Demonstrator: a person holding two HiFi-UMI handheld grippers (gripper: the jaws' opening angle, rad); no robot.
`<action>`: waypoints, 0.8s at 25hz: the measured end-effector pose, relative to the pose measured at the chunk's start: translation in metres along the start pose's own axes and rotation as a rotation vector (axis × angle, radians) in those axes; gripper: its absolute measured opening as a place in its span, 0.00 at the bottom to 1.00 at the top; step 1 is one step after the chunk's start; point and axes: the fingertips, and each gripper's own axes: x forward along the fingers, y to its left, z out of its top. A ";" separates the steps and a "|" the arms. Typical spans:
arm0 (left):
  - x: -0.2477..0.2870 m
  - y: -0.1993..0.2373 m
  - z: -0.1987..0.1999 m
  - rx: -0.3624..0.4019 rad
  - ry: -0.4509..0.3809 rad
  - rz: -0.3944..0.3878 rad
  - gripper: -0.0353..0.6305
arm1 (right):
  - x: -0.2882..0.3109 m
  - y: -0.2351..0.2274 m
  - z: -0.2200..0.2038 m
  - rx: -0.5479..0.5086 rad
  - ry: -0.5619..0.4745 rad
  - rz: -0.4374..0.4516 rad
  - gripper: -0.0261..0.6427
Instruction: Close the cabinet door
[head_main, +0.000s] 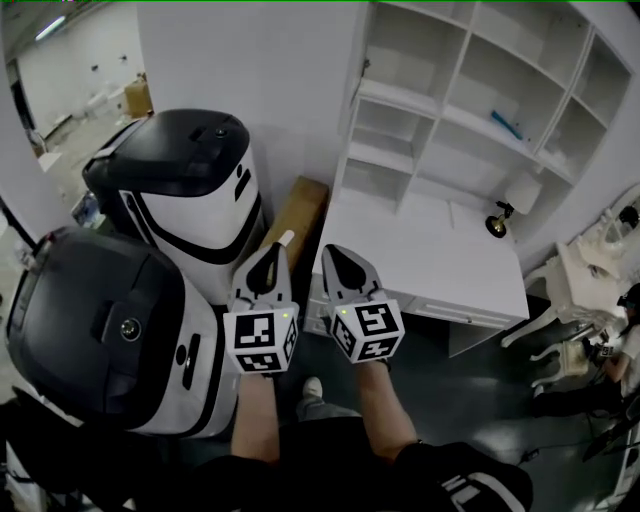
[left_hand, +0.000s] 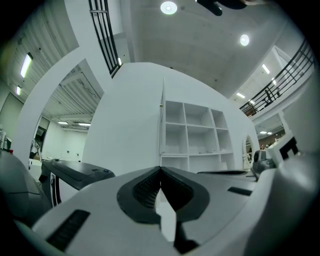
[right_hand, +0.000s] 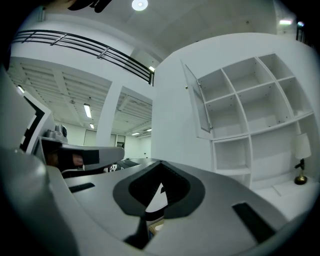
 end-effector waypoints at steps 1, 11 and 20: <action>0.009 0.001 0.003 0.003 -0.005 0.001 0.07 | 0.006 -0.008 0.003 -0.002 -0.007 -0.005 0.06; 0.092 -0.016 0.026 0.035 -0.065 -0.070 0.07 | 0.051 -0.073 0.031 -0.030 -0.097 -0.041 0.06; 0.153 -0.036 0.049 0.025 -0.127 -0.131 0.07 | 0.070 -0.123 0.059 -0.078 -0.173 -0.089 0.06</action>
